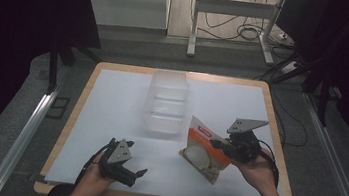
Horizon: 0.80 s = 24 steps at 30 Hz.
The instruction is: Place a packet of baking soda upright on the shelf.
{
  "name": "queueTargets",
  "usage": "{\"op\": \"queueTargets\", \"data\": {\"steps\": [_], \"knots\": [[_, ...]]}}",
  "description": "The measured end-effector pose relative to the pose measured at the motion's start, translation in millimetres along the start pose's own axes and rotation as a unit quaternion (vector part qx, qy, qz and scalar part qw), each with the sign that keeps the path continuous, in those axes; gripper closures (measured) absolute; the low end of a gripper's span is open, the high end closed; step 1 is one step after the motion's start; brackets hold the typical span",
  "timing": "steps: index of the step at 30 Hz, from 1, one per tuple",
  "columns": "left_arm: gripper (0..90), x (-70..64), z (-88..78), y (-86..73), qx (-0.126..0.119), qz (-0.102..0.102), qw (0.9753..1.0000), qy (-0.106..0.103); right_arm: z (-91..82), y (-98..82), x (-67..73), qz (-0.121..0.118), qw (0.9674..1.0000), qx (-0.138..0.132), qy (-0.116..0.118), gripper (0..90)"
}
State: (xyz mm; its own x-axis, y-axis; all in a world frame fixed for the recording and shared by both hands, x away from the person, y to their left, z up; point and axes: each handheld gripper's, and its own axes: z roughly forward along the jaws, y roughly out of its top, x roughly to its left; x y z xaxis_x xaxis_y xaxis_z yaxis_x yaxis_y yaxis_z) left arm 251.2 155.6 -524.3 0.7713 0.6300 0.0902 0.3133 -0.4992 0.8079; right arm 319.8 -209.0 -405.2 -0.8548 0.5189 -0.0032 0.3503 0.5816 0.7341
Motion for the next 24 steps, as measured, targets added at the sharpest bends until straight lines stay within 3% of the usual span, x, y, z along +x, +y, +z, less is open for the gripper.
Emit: {"op": "queueTargets", "data": {"steps": [13, 24], "knots": [[1.2, 0.8, -0.4, -0.1, -0.001, 0.0, 1.0, 0.002, -11.1, 18.4, -10.6, -0.015, 0.9993, 0.006, -0.035, 88.4], [1.2, 2.2, -2.2, -0.1, -0.002, 0.002, 1.0, 0.003, -20.3, 45.2, -25.9, -0.02, 0.9982, -0.013, -0.054, 88.4]]}}
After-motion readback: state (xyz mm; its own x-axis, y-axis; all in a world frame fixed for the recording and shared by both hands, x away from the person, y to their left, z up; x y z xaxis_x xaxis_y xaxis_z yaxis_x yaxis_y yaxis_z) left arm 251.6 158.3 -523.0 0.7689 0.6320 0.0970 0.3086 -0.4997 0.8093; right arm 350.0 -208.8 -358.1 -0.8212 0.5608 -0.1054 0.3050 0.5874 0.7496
